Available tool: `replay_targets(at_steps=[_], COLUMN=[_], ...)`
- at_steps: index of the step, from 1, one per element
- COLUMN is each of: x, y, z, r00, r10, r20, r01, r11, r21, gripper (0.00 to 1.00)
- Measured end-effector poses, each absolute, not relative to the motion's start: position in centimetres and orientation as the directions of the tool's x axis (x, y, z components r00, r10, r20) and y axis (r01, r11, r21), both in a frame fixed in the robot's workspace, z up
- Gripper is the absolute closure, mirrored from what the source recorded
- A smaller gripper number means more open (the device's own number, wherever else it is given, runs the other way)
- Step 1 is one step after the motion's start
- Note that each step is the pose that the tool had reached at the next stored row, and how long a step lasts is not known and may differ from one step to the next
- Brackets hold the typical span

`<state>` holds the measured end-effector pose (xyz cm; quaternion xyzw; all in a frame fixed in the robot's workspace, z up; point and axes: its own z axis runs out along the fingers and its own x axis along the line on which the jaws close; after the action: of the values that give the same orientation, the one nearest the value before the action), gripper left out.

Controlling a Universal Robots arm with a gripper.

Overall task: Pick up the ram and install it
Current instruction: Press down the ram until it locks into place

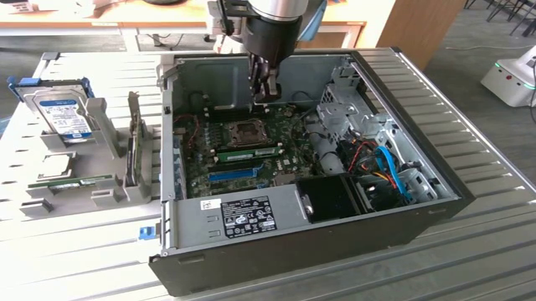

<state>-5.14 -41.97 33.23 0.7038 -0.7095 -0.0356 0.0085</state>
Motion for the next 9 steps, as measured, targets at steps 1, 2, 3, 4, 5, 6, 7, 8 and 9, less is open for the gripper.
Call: replay_targets(at_steps=[1,2,3,4,5,6,7,8,9], x=[-5.01,-4.88,-4.76,-4.65,-4.56,-4.48,-4.41,-4.35,-4.31], y=[-41.97,-41.96,-41.97,-41.97,-41.97,-41.96,-41.96,-41.97,-41.97], z=[33.23,33.23,33.23,33.23,33.23,33.23,33.23,33.23,33.23], r00=[-0.009,-0.009,-0.009,-0.009,-0.009,-0.009,-0.009,-0.009,-0.009], r10=[-0.999,-0.999,-0.999,-0.999,-0.999,-0.999,-0.999,-0.999,-0.999], r20=[-0.038,-0.038,-0.038,-0.038,-0.038,-0.038,-0.038,-0.038,-0.038], r01=[-0.998,-0.998,-0.998,-0.998,-0.998,-0.998,-0.998,-0.998,-0.998], r11=[0.007,0.007,0.007,0.007,0.007,0.007,0.007,0.007,0.007], r21=[0.063,0.063,0.063,0.063,0.063,0.063,0.063,0.063,0.063], gripper=[0.89,0.89,0.89,0.89,0.89,0.89,0.89,0.89,0.89])
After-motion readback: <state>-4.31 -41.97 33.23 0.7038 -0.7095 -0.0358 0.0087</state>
